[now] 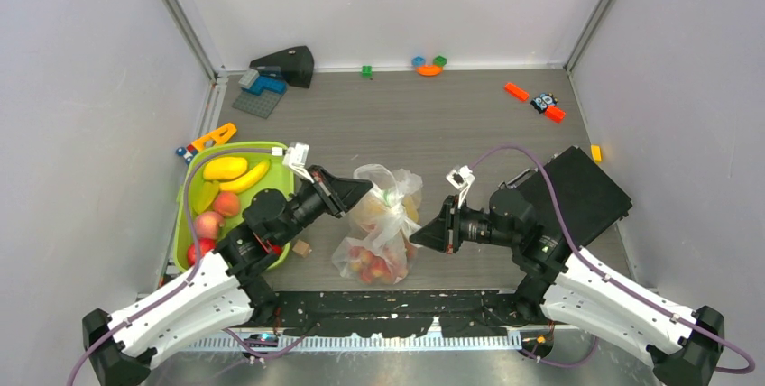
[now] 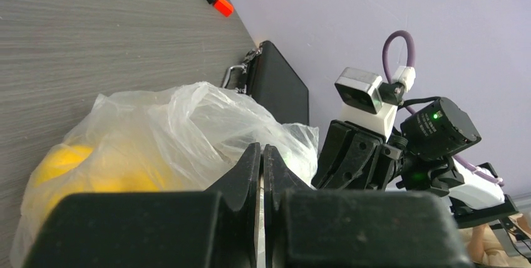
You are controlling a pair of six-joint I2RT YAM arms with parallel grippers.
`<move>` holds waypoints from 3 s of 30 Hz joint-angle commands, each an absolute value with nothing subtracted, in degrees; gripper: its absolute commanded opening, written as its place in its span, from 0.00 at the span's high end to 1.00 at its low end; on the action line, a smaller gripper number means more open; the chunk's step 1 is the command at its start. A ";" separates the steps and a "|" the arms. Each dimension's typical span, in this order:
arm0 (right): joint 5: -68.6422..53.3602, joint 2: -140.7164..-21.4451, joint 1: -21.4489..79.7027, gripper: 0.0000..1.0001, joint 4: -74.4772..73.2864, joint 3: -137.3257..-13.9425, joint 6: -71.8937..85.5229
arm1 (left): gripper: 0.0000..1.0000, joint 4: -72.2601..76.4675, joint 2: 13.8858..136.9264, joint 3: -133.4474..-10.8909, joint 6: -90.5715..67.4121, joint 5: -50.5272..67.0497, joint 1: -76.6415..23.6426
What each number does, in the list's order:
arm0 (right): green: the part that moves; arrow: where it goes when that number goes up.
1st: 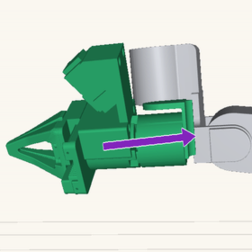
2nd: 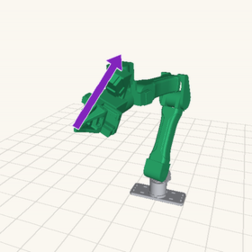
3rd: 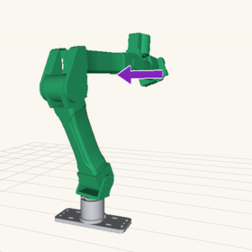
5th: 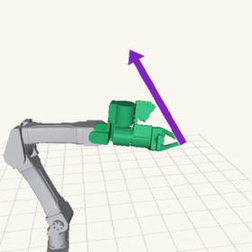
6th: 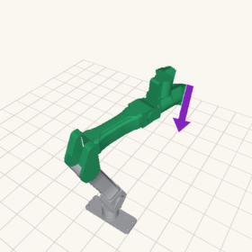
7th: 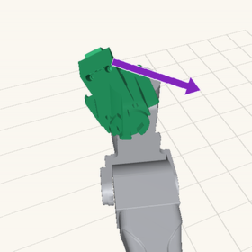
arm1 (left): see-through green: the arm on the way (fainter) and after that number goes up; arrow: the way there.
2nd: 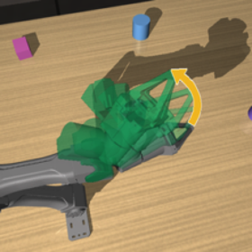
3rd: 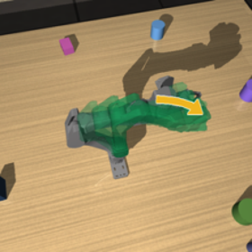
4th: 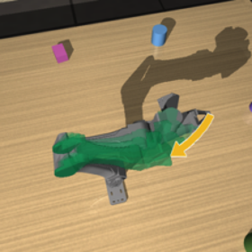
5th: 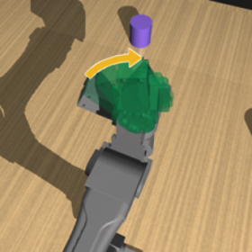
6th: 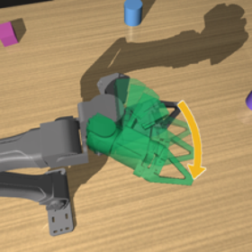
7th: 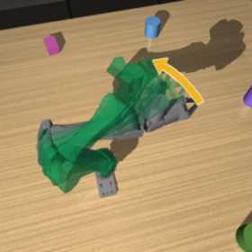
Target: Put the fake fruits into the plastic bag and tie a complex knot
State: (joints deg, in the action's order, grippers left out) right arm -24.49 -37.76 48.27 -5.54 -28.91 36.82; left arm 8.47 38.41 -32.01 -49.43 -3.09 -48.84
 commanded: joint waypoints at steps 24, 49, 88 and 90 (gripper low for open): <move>-11.25 -42.65 48.56 0.95 -12.24 -27.01 31.89 | 1.00 -8.10 37.19 -45.46 -29.90 -8.84 -34.93; -22.66 -46.09 48.53 0.95 5.06 -20.80 31.34 | 0.55 -3.42 34.45 -37.16 -43.71 4.56 -30.76; -22.37 -45.71 48.69 0.95 5.84 -21.37 29.61 | 0.96 2.82 38.66 -32.49 -45.56 -5.35 -30.94; -20.63 -45.06 48.69 0.95 3.05 -22.67 27.49 | 0.97 1.12 39.30 -34.41 -42.88 -5.64 -30.94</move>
State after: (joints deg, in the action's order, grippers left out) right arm -23.38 -46.70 48.31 4.97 -20.69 31.24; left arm 3.03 39.05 -29.12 -50.02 -2.59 -31.03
